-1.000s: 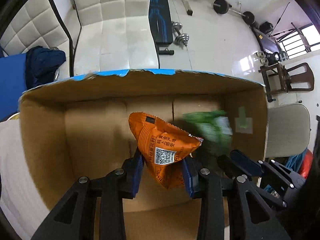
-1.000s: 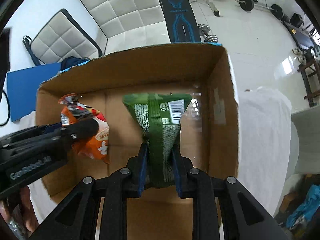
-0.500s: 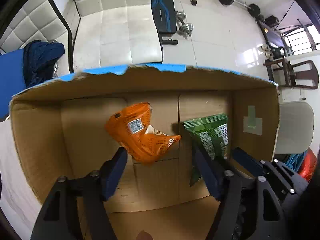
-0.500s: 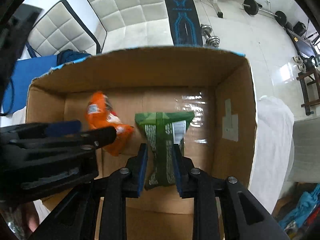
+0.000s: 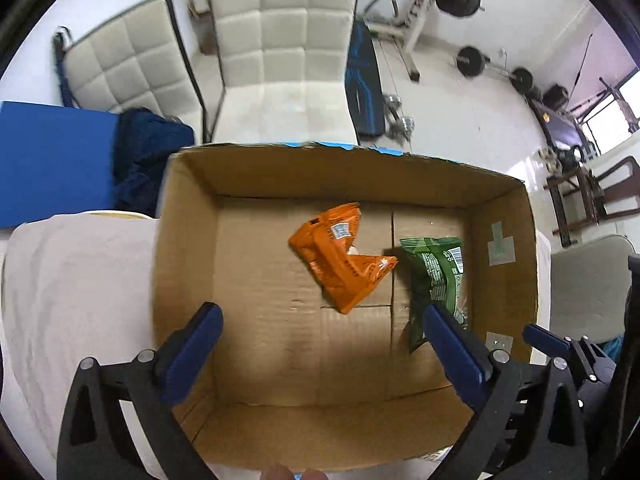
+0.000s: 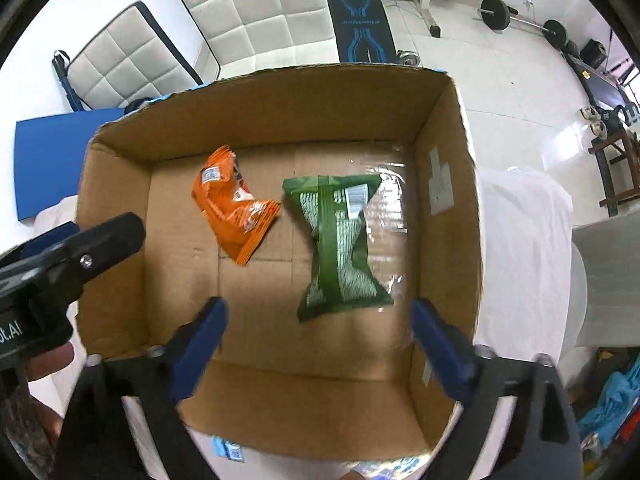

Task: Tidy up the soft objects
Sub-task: 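Open both tools to drop the orange and green bags into the box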

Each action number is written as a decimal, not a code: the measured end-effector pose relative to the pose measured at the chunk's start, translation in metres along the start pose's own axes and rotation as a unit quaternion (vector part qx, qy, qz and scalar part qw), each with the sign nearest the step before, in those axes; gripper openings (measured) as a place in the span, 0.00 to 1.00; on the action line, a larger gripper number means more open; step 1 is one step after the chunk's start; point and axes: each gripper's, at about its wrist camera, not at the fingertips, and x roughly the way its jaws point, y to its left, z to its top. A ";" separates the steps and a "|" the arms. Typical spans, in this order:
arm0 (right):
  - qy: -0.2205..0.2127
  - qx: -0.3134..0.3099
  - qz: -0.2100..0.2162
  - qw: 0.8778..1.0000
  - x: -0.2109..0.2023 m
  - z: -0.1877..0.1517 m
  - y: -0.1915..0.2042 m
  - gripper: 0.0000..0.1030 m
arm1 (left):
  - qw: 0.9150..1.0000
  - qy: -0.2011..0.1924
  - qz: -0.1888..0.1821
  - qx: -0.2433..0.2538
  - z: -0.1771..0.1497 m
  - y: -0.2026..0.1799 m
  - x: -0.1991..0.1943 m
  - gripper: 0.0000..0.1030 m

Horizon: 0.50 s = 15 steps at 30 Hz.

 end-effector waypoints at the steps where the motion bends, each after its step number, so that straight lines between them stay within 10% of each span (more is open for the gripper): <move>1: -0.005 0.000 -0.002 1.000 -0.004 -0.006 0.001 1.00 | 1.000 -0.007 0.002 -0.001 -0.004 0.000 -0.005 1.00; 15: -0.091 -0.021 -0.006 0.996 -0.090 -0.076 0.016 1.00 | 0.992 -0.122 0.023 0.011 -0.076 -0.006 -0.100 1.00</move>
